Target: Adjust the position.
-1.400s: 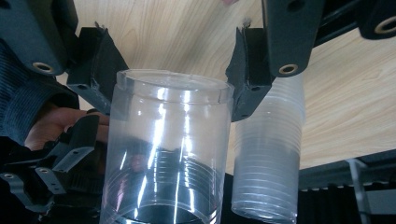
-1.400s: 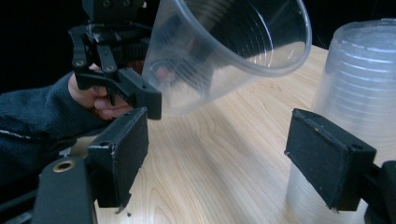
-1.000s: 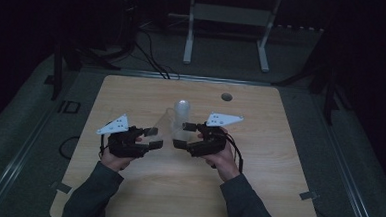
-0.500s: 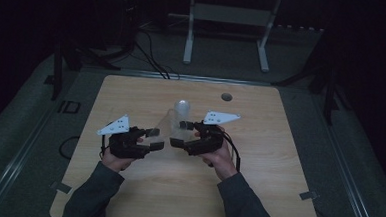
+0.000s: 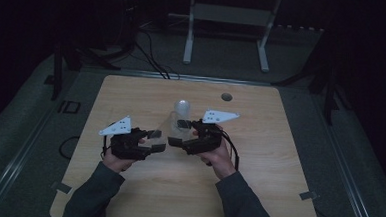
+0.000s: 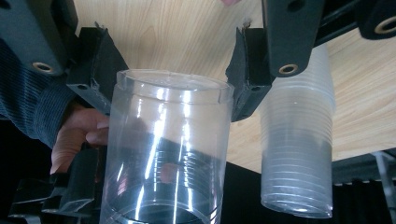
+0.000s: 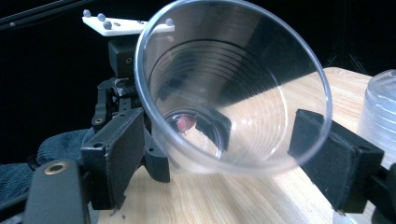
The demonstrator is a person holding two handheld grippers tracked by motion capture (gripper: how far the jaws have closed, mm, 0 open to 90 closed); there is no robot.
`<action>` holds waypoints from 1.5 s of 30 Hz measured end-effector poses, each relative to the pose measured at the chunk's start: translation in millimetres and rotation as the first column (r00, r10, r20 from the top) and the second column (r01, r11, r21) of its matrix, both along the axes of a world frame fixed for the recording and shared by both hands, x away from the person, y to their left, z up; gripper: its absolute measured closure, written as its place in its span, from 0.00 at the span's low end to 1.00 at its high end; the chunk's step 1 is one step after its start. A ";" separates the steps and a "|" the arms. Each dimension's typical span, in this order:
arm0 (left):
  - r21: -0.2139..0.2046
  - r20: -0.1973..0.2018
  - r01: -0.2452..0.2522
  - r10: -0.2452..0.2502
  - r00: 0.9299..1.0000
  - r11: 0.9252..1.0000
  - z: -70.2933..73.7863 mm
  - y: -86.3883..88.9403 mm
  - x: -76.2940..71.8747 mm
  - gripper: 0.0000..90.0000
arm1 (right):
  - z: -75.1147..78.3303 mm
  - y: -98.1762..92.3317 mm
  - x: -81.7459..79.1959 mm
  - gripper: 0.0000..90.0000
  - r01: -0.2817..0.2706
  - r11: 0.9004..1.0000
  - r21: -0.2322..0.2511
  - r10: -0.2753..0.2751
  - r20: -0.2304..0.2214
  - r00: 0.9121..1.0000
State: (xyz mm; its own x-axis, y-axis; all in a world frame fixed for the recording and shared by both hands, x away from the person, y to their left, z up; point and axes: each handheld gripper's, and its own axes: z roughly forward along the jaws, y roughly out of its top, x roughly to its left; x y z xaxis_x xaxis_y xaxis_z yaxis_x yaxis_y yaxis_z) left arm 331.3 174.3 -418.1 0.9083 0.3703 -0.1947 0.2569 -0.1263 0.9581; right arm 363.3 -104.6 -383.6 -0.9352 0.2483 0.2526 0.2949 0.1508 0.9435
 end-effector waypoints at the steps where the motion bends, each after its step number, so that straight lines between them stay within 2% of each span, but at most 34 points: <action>1: 0.000 0.000 0.001 -0.001 1.000 1.000 0.0 -0.2 0.0 0.46 | 0.1 0.4 0.0 0.20 -0.002 1.000 0.001 0.002 0.001 1.000; 12: -0.013 0.000 0.007 -0.007 1.000 1.000 0.0 -0.4 -0.1 0.46 | 0.4 3.4 1.3 0.21 -0.019 0.999 0.038 0.020 -0.007 1.000; 19: -0.014 0.000 0.013 -0.013 1.000 1.000 -0.7 -0.8 0.0 0.46 | 0.3 3.7 2.7 0.25 -0.011 0.998 0.059 0.012 -0.015 1.000; 34: 0.000 -0.001 0.015 -0.015 1.000 1.000 -1.0 -1.2 -0.1 0.45 | 0.3 4.9 1.5 0.32 -0.023 0.998 0.056 0.023 0.001 1.000; 37: 0.003 -0.002 0.015 -0.015 1.000 1.000 -0.8 -1.4 -0.1 0.43 | 0.4 4.9 1.4 0.32 -0.023 0.998 0.054 0.023 0.002 1.000; 43: 0.039 0.002 -0.025 0.025 1.000 0.999 0.7 -1.6 -0.2 0.33 | 1.1 4.0 1.8 0.32 -0.014 0.999 0.046 0.014 0.011 1.000; 45: 0.039 0.002 -0.025 0.025 1.000 0.999 0.7 -1.6 -0.2 0.32 | 1.3 4.0 1.6 0.32 -0.011 0.999 0.042 0.010 0.013 1.000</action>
